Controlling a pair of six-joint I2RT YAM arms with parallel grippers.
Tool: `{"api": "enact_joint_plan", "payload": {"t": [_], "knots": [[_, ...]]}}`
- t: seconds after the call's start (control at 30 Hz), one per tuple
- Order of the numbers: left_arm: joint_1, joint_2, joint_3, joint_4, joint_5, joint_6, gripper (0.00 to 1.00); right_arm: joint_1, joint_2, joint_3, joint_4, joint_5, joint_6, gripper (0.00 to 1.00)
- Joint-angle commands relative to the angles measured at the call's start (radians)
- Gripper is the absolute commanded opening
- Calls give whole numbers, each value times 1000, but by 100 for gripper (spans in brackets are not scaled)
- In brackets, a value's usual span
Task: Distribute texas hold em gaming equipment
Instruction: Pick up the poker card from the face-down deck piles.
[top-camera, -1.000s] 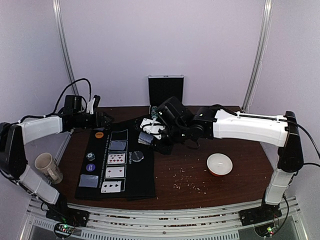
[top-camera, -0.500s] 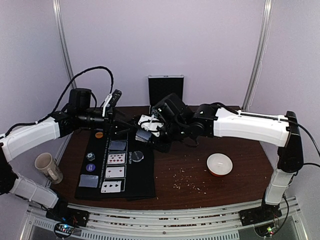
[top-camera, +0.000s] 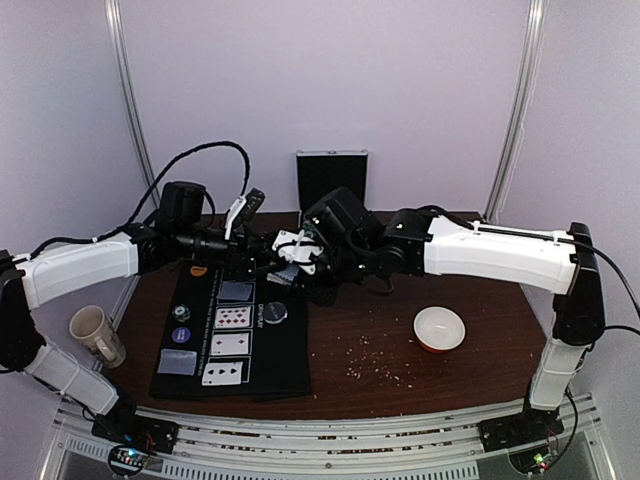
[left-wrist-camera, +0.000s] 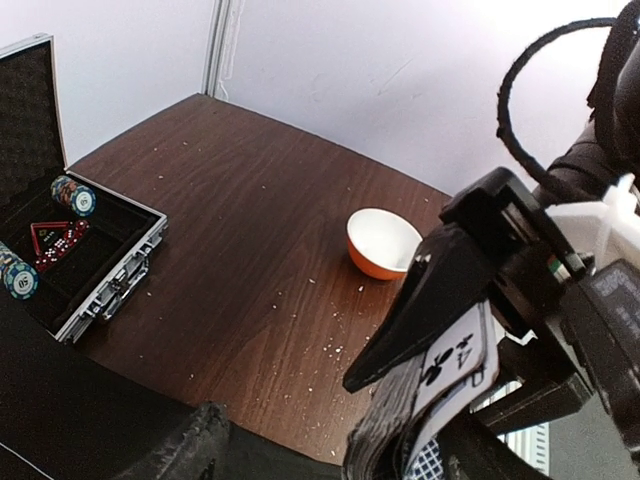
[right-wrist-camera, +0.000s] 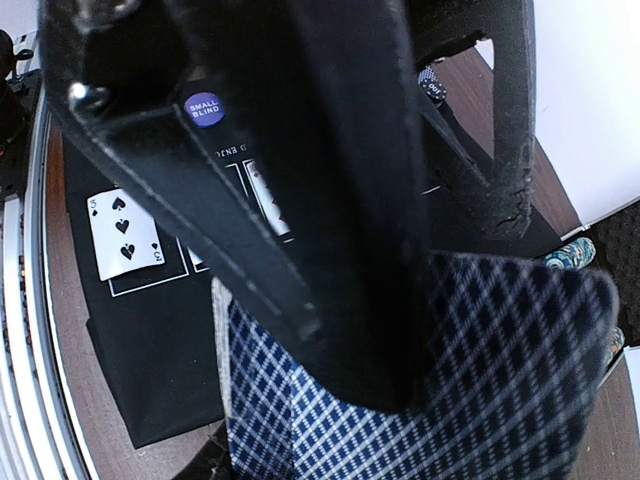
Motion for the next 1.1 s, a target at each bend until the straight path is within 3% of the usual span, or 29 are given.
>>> {"api": "enact_joint_plan", "payload": {"t": [0.0, 0.2, 0.5, 0.7, 0.9, 1.07], "knots": [[1, 11, 38, 51, -36, -12, 69, 6, 8, 28, 9, -14, 4, 47], [1, -28, 54, -29, -129, 51, 43, 5, -3, 15, 9, -4, 1, 47], [1, -57, 59, -64, -159, 70, 38, 6, -10, 4, 8, 6, 0, 47], [1, -71, 60, -72, -108, 79, 0, 5, -16, -1, 7, 17, -3, 46], [32, -109, 28, -70, -83, 73, 0, 1, -28, -28, 16, 39, -4, 46], [142, -118, 1, -53, -11, 17, 0, -16, -38, -59, 21, 46, -2, 46]]}}
